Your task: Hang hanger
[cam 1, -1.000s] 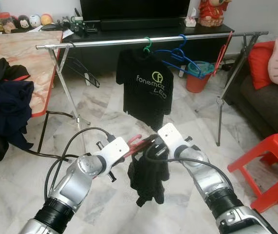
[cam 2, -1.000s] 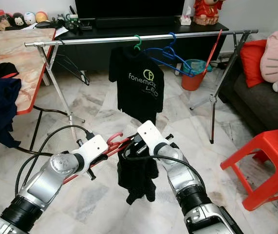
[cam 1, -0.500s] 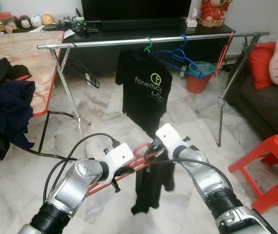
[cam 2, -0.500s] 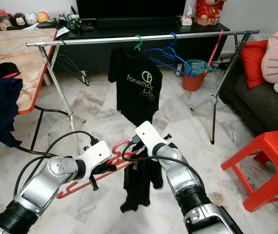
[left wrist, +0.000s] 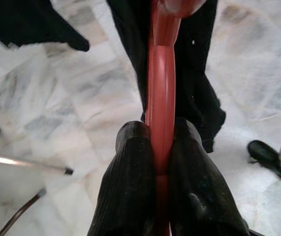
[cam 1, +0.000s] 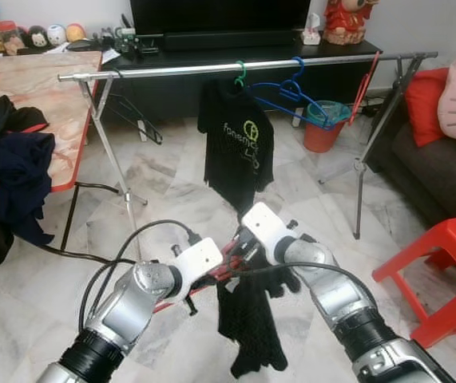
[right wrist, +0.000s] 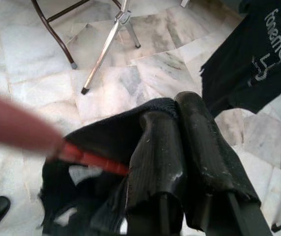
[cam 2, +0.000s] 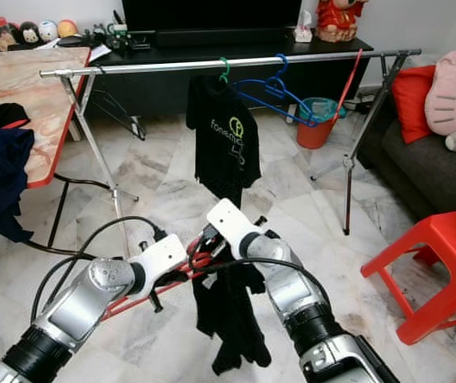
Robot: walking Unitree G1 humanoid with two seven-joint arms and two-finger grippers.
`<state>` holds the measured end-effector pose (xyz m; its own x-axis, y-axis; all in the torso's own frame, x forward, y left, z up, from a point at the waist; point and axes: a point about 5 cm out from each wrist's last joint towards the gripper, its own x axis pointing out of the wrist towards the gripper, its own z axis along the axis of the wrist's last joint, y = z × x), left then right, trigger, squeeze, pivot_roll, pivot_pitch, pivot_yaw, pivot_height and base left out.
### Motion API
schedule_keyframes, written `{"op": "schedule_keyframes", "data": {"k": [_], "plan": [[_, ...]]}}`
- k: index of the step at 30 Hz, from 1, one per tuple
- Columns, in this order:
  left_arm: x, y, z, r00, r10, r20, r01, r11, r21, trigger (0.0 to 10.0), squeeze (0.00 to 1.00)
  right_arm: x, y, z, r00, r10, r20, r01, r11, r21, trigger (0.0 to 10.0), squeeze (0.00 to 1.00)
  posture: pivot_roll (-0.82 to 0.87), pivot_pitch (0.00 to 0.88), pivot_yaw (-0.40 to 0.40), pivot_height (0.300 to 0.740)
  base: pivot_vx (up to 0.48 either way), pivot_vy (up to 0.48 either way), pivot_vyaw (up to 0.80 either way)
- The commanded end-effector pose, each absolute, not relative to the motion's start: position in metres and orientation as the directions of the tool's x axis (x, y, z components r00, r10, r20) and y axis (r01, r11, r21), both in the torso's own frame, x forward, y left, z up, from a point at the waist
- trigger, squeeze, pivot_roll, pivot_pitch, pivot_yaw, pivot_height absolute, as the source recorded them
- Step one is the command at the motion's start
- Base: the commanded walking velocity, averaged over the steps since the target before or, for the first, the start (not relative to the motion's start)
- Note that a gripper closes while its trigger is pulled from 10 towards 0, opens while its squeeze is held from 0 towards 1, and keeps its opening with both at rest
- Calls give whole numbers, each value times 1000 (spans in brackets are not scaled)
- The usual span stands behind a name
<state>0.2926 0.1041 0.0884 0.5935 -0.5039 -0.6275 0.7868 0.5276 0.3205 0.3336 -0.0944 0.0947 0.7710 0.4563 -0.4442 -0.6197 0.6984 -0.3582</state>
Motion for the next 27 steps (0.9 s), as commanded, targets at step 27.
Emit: {"op": "schedule_keyframes", "data": {"k": [27], "plan": [[316,80,124,746,-571,-343,658,712,247,10000,0,321,-71,116,727,553,-406,-684,630,-367,10000,0,-90,0,-50,740,0,0,0]]}}
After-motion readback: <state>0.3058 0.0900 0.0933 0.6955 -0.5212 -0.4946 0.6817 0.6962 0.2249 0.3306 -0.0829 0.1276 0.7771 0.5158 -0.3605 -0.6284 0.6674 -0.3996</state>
